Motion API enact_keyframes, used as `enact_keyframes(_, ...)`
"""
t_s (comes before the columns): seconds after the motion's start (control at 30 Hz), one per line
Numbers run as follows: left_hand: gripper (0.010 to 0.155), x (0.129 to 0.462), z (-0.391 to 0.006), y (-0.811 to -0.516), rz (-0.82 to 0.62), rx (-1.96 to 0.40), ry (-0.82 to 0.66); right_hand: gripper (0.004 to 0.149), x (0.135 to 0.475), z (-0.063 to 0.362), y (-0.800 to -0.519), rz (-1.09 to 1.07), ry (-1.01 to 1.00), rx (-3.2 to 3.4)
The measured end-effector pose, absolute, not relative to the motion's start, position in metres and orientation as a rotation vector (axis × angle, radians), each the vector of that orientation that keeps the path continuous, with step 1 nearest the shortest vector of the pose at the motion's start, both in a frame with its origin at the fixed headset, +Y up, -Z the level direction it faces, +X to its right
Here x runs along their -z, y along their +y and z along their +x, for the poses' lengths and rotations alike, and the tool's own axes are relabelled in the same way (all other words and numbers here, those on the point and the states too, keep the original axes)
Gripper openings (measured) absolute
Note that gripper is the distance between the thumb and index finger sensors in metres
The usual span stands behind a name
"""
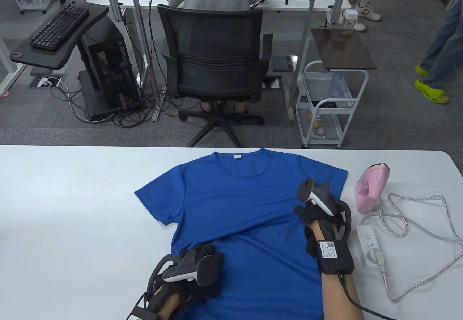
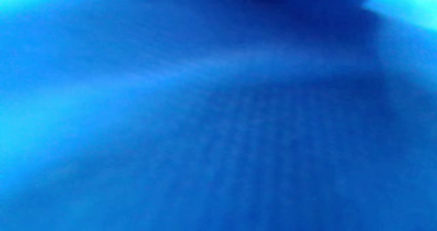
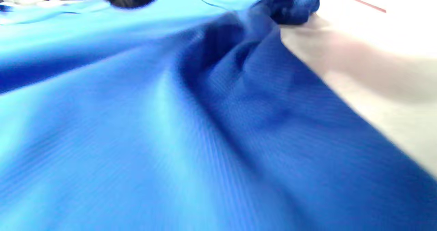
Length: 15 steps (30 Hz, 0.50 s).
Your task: Iron t-shirt with electric iron on table
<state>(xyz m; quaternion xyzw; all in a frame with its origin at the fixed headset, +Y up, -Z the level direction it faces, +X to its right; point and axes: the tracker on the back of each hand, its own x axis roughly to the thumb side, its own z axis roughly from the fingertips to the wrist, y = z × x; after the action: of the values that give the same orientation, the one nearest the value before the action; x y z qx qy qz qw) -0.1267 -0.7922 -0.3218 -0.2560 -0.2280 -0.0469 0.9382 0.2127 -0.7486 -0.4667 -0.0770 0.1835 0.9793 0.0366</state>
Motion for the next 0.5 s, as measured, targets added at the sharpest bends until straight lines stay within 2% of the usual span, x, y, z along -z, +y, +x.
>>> enact_keyframes(0.07,0.085,0.320,-0.132,-0.791,-0.600,0.081,-0.438,0.080,0.445,0.210,-0.747,-0.059,0.659,-3.033)
enact_keyframes(0.13,0.081,0.318,-0.130,-0.783,-0.547,0.070,-0.451,0.084,0.421,0.208,-0.752,0.075,0.740,-3.069)
enact_keyframes(0.27,0.073,0.316,-0.122,-0.772,-0.546,0.060,-0.463,0.093,0.389,0.215,-0.771,0.158,0.814,-3.258)
enact_keyframes(0.37,0.074,0.317,-0.125,-0.767,-0.699,0.005,-0.469,0.090,0.378,0.231,-0.776,0.114,0.741,-3.273)
enact_keyframes(0.4,0.073,0.320,-0.128,-0.763,-0.701,-0.041,-0.468,0.090,0.375,0.236,-0.776,0.108,0.712,-3.224)
enact_keyframes(0.43,0.071,0.325,-0.132,-0.758,-0.658,-0.083,-0.455,0.090,0.373,0.240,-0.775,0.100,0.723,-3.230)
enact_keyframes(0.5,0.070,0.341,-0.142,-0.743,-0.473,-0.144,-0.338,0.090,0.370,0.244,-0.774,0.089,0.737,-3.265)
